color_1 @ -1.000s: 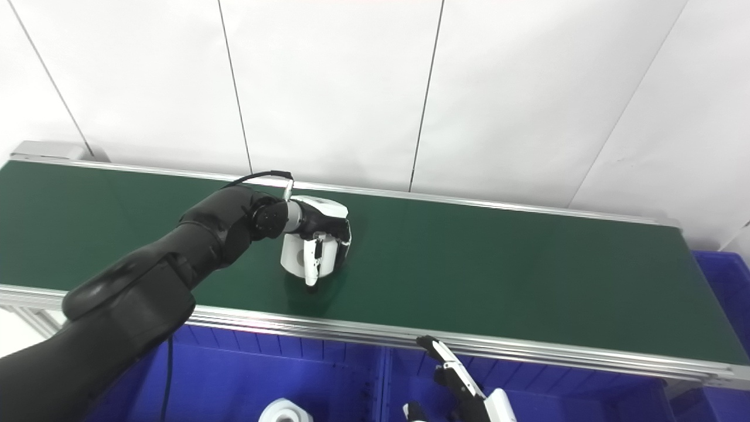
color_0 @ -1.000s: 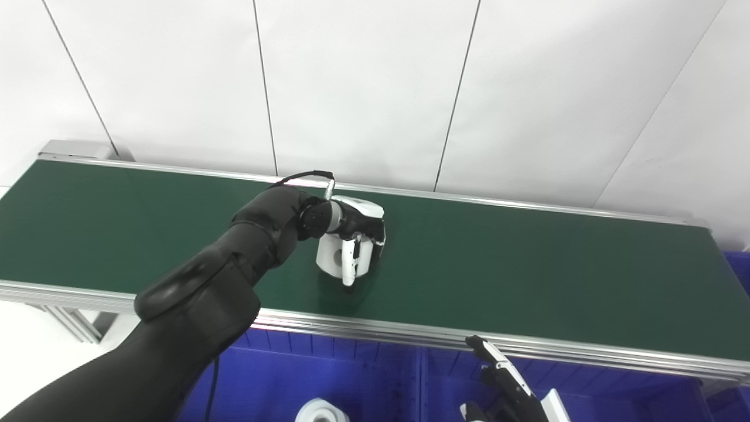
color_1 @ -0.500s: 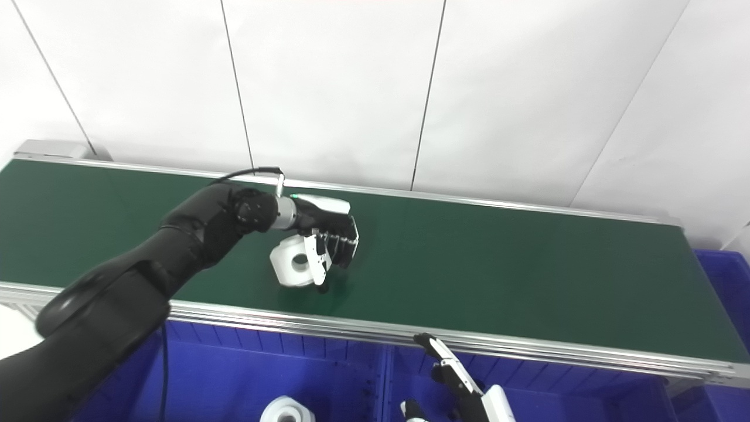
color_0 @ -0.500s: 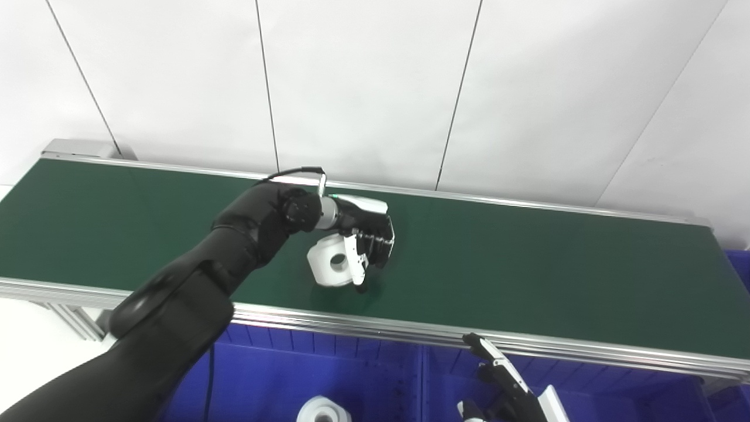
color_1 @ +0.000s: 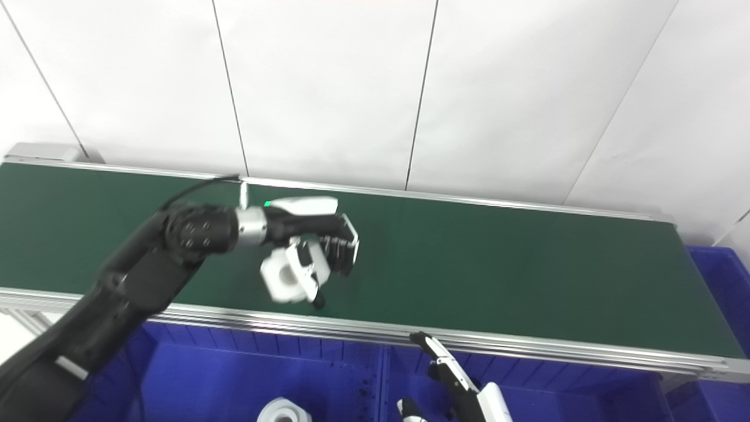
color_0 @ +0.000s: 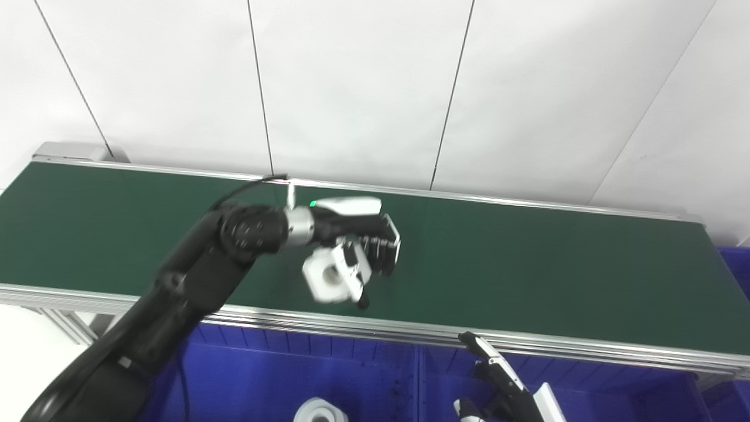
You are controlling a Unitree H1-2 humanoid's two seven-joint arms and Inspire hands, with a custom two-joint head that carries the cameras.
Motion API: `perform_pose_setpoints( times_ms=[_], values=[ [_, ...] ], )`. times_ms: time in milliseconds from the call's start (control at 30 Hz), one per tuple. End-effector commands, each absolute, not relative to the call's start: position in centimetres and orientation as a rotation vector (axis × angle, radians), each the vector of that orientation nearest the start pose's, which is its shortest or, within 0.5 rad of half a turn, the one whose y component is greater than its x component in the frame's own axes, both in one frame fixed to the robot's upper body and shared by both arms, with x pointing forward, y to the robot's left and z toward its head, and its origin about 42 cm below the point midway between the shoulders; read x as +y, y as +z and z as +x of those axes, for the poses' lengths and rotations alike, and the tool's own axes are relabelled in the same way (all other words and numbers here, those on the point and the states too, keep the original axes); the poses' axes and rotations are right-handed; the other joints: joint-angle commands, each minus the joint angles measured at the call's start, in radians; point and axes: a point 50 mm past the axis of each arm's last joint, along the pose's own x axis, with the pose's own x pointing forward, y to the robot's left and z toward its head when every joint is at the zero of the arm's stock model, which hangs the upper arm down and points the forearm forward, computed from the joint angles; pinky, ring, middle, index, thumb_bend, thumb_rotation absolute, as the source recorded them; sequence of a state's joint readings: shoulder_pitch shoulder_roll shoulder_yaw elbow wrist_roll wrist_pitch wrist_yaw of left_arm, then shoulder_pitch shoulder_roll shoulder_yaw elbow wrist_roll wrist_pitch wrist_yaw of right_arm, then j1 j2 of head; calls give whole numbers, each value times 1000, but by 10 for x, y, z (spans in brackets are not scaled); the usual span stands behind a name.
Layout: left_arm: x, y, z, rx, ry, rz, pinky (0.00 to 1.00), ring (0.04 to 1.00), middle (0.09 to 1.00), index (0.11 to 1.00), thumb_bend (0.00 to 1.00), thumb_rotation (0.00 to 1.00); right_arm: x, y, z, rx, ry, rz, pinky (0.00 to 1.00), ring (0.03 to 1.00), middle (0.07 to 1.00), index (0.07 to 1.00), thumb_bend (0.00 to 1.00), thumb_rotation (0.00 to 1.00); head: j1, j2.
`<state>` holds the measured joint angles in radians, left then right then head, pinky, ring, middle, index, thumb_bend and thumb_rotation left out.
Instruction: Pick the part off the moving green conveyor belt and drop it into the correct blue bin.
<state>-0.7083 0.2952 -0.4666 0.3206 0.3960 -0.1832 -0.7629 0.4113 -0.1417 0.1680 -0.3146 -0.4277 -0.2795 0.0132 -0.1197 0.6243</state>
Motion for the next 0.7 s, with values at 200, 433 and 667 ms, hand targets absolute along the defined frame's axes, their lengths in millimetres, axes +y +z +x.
perform_pose_setpoints(
  times_ms=[200, 433, 667],
  values=[
    [147, 227, 422, -266, -1144, 1019, 269, 447, 497, 470, 499, 0, -215, 119, 145, -244, 200, -495, 827, 892, 926, 900, 283, 764, 3, 10],
    [151, 172, 398, -221, -1120, 993, 240, 434, 492, 482, 500, 0, -215, 121, 147, -246, 202, -479, 839, 900, 929, 903, 298, 782, 1, 21],
    [146, 107, 375, -129, -1226, 1087, 731, 809, 804, 741, 635, 41, -217, 124, 148, -252, 202, -481, 843, 905, 932, 904, 319, 807, -7, 30]
  ],
)
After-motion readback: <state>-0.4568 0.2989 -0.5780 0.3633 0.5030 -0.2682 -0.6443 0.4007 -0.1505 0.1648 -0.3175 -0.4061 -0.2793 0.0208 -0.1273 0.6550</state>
